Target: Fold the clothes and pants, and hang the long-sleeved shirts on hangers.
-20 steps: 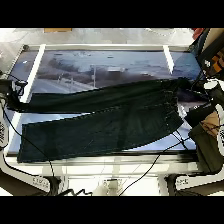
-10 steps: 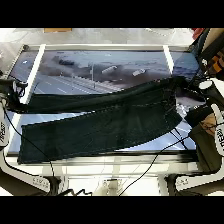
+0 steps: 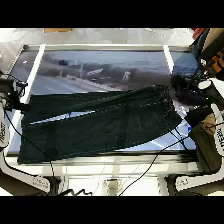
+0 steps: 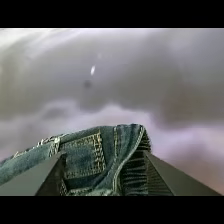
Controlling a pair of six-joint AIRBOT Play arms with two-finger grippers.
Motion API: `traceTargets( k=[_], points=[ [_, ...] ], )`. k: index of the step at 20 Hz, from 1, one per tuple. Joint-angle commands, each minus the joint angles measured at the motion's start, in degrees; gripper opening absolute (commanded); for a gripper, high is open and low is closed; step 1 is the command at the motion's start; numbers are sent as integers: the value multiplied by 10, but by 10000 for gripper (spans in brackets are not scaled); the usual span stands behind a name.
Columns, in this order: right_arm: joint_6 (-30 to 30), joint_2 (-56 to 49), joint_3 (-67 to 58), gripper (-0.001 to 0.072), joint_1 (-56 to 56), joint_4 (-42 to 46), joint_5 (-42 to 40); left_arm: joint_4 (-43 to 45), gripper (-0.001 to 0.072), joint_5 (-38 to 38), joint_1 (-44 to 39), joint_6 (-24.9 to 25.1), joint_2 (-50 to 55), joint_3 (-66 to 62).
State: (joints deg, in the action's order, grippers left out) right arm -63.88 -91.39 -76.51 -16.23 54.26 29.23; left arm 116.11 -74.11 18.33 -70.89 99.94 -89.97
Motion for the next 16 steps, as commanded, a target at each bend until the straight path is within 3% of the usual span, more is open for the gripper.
traceTargets(
  k=[1,4,5,7,10,12,16],
  points=[
    [-2,31,0,503,-10,47,65,3,589,16,-7,-39,-22,-1],
    [-17,64,0,288,-52,109,222,-16,249,51,-15,-77,-60,-1],
    [-34,71,0,203,-71,124,285,-44,32,63,-20,-78,-73,-1],
    [-37,75,0,45,-119,130,435,-121,31,97,-31,-77,-100,-1],
    [-38,84,19,28,-183,131,589,-217,31,135,-52,-75,-135,-1],
    [-20,136,102,28,-224,121,571,-225,31,136,-71,-69,-153,-1],
    [45,299,332,30,-296,11,442,-230,31,135,-94,-67,-180,-1]
  ],
)
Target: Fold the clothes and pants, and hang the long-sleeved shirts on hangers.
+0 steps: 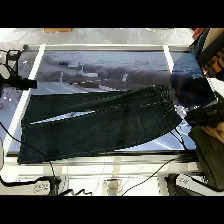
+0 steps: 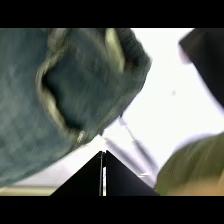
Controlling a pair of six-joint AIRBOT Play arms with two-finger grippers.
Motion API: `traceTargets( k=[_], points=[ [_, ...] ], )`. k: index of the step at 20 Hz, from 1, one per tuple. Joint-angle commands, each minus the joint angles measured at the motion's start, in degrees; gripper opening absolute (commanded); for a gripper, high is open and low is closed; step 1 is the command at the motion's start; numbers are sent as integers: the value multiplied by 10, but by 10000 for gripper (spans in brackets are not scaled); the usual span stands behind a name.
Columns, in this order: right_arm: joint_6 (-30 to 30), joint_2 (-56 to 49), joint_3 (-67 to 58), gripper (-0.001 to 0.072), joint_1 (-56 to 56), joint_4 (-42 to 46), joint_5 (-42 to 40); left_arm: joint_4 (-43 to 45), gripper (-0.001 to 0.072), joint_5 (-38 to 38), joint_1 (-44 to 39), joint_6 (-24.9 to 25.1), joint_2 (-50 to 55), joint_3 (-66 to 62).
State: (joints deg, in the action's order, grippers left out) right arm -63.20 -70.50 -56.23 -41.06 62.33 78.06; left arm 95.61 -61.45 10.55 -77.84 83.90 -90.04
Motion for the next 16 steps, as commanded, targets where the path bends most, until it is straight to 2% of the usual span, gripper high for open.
traceTargets(
  k=[1,2,3,4,5,6,7,9,14,16],
  points=[
    [36,118,175,94,-50,-83,-84,-29,31,8,-21,2,-21,0],
    [14,136,208,288,-50,-83,-122,-30,42,8,-26,2,-21,0],
    [-25,145,236,552,-49,-87,-162,-31,45,9,-28,3,-21,0],
    [-58,145,254,623,-49,-92,-196,-31,173,8,-30,3,-21,1],
    [-75,141,266,616,-49,-98,-231,-32,457,9,-31,3,-21,1],
    [-80,135,272,566,-49,-109,-254,-31,679,9,-32,3,-21,1],
    [-79,124,274,532,-49,-126,-271,-31,704,8,-33,2,-21,1],
    [-65,98,273,528,-49,-181,-301,-31,703,8,-33,2,-21,1],
    [66,7,272,507,-42,-310,-327,-33,703,8,-33,2,-21,1],
    [129,-22,272,443,-23,-341,-328,-33,704,8,-33,-2,-21,1]
  ],
)
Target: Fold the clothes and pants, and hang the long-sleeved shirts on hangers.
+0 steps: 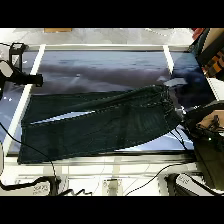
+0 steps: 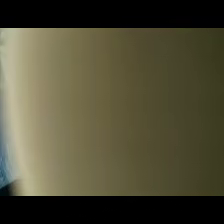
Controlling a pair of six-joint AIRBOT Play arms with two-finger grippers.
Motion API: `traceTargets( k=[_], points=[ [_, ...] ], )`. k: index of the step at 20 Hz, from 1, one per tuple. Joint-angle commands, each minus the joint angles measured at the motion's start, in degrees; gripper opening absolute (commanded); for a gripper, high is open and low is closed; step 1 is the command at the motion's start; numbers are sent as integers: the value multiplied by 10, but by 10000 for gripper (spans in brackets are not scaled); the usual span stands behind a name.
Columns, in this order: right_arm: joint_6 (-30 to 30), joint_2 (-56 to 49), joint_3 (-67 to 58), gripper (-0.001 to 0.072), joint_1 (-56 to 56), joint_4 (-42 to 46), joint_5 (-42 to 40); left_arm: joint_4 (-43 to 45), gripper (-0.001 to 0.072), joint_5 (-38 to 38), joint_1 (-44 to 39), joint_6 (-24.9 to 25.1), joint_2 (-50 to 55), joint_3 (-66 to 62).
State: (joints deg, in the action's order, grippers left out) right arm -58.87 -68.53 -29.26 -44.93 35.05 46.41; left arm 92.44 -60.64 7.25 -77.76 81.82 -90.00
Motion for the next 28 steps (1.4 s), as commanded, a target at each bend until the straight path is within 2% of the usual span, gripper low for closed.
traceTargets(
  k=[1,3,5,6,8,9,11,12,13,14,16,19,20,21,22,25,28],
  points=[
    [118,-49,2,440,25,-80,-19,-1,704,0,0,-3,0,0],
    [151,-51,2,440,46,-94,-50,-2,704,0,0,-3,0,0],
    [151,-51,2,416,67,-96,-83,-2,703,-2,0,-12,0,0],
    [151,-51,2,325,79,-96,-97,-2,704,-2,0,-18,0,0],
    [151,-51,1,233,102,-96,-131,-2,704,-2,0,-18,0,0],
    [155,-51,-4,157,111,-94,-137,-1,703,-2,0,-18,0,0],
    [177,-46,-23,26,115,-93,-113,-1,704,-7,0,-18,0,1],
    [179,-39,-37,28,114,-87,-93,2,703,-15,0,-17,0,1],
    [143,-26,-47,27,114,-75,-83,13,700,-25,0,-18,0,1],
    [92,-7,-53,27,114,-53,-84,26,644,-33,0,-18,0,1],
    [7,50,-52,27,114,25,-81,31,409,-40,0,-18,0,1],
    [-127,156,-52,27,114,204,-27,31,402,-59,0,-18,0,1],
    [-160,192,-52,27,114,253,-4,31,316,-70,1,-17,0,1],
    [-189,231,-52,26,114,301,23,31,169,-80,3,-14,0,1],
    [-212,266,-52,27,114,339,47,31,80,-89,7,-13,0,1],
    [-240,362,-52,27,114,404,144,31,73,-125,26,-13,0,1],
    [-240,421,-52,27,114,406,203,29,73,-165,55,-13,5,2]
  ],
)
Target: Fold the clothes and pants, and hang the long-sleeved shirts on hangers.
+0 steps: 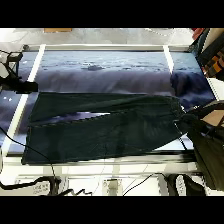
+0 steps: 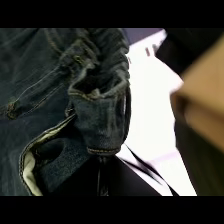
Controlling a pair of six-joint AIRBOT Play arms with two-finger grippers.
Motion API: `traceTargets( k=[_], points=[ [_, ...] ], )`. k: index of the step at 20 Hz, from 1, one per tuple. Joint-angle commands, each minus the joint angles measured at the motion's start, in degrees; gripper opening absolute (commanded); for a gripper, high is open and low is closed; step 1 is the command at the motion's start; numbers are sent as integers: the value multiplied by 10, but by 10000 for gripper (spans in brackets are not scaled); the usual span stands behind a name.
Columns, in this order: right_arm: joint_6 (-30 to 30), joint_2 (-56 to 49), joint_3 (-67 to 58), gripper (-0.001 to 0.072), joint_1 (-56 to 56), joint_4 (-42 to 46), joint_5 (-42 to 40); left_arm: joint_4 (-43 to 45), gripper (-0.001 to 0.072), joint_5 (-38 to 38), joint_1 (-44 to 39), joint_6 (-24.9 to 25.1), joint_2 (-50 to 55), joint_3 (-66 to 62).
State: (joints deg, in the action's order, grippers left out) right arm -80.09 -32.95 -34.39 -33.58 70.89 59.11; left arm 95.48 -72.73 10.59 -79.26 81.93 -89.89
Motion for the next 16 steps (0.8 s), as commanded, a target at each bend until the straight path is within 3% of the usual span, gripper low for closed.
traceTargets(
  k=[1,4,6,11,16],
  points=[
    [-28,76,0,27,1,48,80,-1,73,-61,32,3,10,1],
    [-28,83,0,27,1,46,80,-2,73,-136,82,29,23,25],
    [-28,83,0,28,1,46,80,-12,30,-175,130,32,16,66],
    [-28,83,0,28,1,46,76,-122,30,-88,271,32,-135,256],
    [-28,83,0,28,1,46,70,-130,31,-121,428,33,-225,410]
  ],
)
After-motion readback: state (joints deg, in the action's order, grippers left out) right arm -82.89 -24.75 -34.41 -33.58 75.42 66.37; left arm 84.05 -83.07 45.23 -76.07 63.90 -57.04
